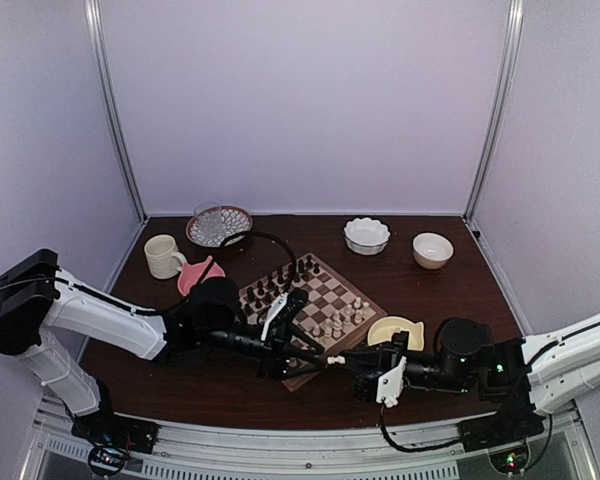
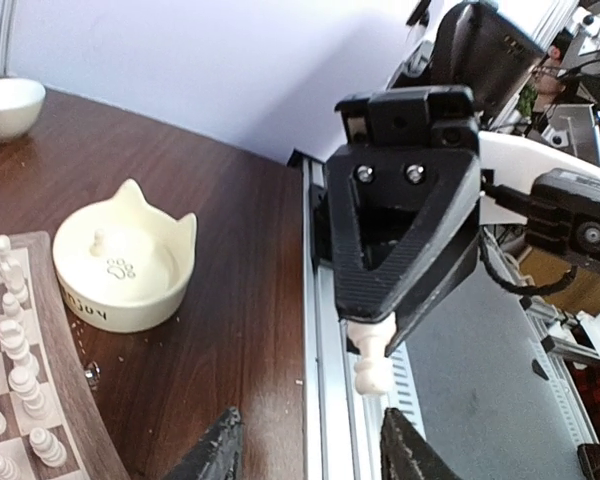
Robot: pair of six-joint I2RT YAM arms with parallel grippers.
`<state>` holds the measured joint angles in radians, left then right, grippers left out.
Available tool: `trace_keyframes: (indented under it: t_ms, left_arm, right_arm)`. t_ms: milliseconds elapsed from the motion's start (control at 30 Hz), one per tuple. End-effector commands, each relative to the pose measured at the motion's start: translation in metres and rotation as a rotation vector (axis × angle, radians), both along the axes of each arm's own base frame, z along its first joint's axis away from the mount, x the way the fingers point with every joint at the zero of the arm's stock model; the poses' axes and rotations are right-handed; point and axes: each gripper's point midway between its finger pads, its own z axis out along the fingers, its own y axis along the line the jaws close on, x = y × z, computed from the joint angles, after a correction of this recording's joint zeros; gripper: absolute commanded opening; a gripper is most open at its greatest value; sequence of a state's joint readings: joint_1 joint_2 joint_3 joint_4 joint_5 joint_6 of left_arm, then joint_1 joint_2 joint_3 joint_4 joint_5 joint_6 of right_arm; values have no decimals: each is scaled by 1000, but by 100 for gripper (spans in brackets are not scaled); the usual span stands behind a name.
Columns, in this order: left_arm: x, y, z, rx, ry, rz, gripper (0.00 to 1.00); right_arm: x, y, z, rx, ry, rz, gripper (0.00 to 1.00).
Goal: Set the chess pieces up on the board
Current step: Pass from the right arm to the left
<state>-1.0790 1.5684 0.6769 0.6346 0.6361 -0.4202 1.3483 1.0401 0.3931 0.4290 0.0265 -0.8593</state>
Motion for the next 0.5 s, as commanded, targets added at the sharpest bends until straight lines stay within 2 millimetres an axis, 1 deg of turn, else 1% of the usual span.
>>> trace_keyframes:
  t_ms: [0, 100, 200, 333, 467]
  left_arm:
    - [8, 4, 52, -248, -64, 60, 46]
    - [6, 6, 58, -288, -59, 52, 43]
    - [3, 7, 61, -315, -53, 43, 43]
    - [2, 5, 60, -312, -57, 43, 39]
    - [-2, 2, 58, -306, -54, 34, 39]
  right_arm:
    - [3, 1, 10, 69, 8, -27, 4]
    - [4, 3, 9, 71, 9, -31, 3]
    - [5, 5, 8, 74, 9, -33, 3]
    - [5, 7, 7, 77, 12, -33, 3]
    - [6, 7, 12, 106, 7, -38, 2]
